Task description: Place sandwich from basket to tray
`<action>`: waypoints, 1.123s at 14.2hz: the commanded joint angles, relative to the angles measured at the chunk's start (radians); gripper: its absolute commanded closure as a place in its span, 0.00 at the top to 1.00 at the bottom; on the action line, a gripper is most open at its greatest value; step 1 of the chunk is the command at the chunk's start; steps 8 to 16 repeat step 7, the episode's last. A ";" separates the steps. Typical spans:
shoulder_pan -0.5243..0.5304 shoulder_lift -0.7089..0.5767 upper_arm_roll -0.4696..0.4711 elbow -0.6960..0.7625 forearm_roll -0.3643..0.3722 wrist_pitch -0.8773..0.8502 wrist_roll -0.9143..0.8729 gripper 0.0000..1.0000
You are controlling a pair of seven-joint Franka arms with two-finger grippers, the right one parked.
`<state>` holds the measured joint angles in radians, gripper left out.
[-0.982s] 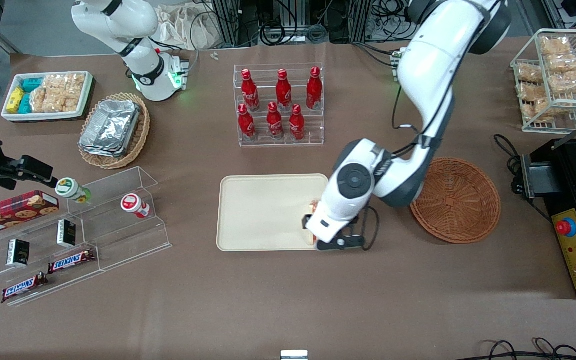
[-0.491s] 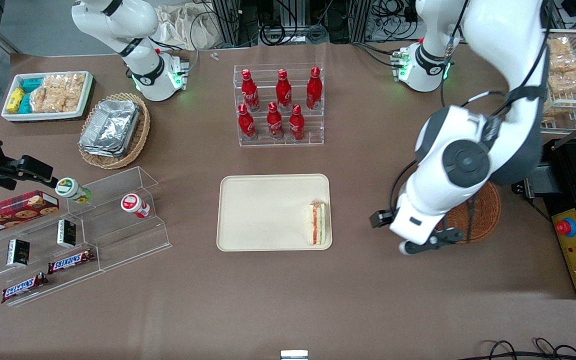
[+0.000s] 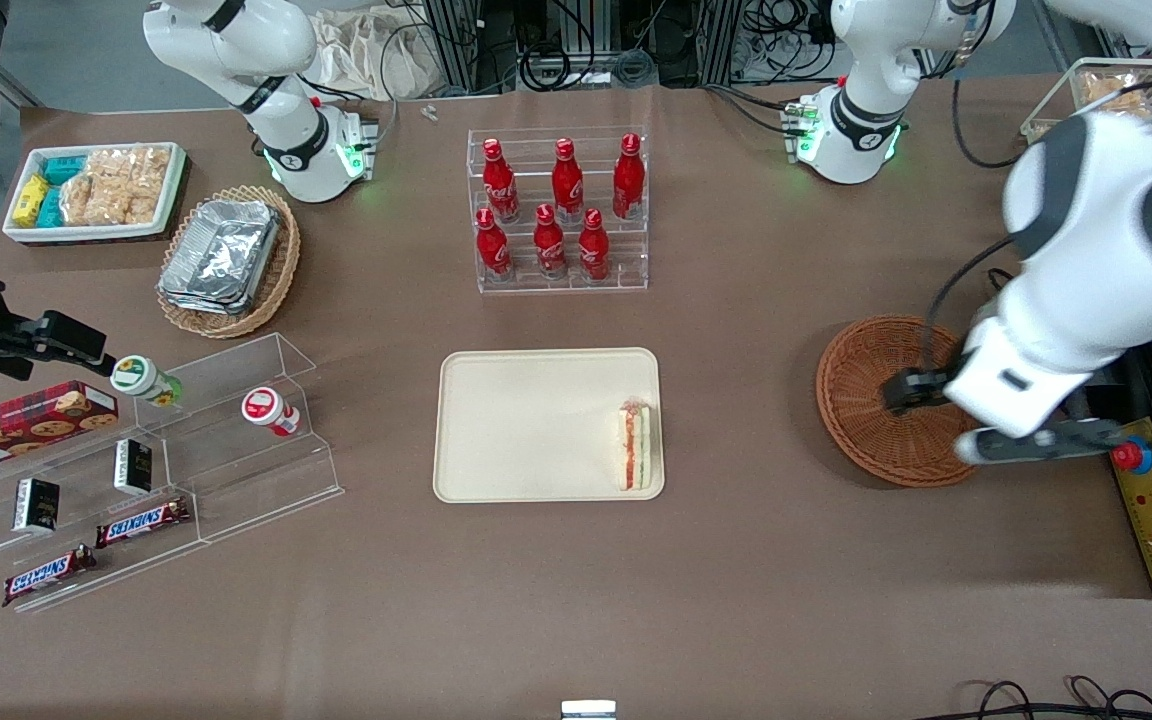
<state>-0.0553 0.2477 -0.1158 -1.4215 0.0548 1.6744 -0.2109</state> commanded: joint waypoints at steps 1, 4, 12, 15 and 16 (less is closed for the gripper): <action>0.058 -0.080 0.010 -0.047 -0.006 -0.056 0.109 1.00; 0.075 -0.071 0.012 -0.019 -0.007 -0.071 0.153 1.00; 0.086 -0.059 0.012 -0.005 -0.007 -0.073 0.157 1.00; 0.086 -0.059 0.012 -0.005 -0.007 -0.073 0.157 1.00; 0.086 -0.059 0.012 -0.005 -0.007 -0.073 0.157 1.00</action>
